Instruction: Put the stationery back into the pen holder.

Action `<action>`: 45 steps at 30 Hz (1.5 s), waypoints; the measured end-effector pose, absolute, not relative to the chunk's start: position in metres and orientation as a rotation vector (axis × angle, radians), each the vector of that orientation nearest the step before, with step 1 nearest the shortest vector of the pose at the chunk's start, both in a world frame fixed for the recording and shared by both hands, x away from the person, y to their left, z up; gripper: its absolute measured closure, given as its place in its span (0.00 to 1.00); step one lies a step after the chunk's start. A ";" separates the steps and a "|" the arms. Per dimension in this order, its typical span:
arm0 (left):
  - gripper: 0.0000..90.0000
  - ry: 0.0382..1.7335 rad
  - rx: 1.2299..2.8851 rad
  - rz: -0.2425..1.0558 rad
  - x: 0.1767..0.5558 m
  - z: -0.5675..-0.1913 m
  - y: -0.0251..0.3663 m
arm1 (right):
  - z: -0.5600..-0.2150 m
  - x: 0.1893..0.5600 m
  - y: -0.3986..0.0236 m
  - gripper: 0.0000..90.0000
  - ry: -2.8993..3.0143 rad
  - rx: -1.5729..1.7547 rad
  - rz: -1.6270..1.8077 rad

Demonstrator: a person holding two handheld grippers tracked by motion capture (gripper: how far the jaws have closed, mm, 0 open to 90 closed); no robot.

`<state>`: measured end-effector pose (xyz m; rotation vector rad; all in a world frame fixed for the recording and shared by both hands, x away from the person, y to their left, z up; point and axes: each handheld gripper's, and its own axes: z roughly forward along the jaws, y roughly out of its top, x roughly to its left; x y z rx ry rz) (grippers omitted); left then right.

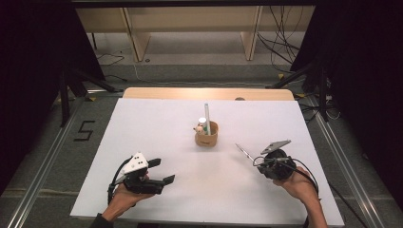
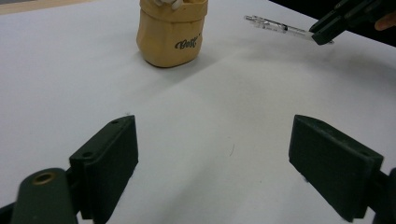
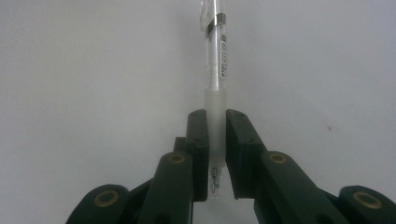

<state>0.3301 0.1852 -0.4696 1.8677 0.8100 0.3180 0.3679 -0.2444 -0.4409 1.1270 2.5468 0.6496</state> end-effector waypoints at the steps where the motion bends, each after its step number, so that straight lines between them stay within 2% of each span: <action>1: 0.17 0.810 1.867 0.319 0.330 -0.469 0.185 | -0.439 0.367 -0.241 0.90 2.545 1.110 0.656; 12: 0.17 0.816 1.856 0.305 0.331 -0.468 0.185 | -0.425 0.350 -0.208 0.90 2.490 0.833 0.743; 32: 0.17 0.794 1.865 0.308 0.334 -0.458 0.182 | -0.438 0.318 -0.156 0.90 2.352 0.345 0.628; 45: 0.17 0.678 2.054 0.246 0.343 -0.435 0.152 | -0.454 0.292 -0.129 0.90 2.179 0.030 0.520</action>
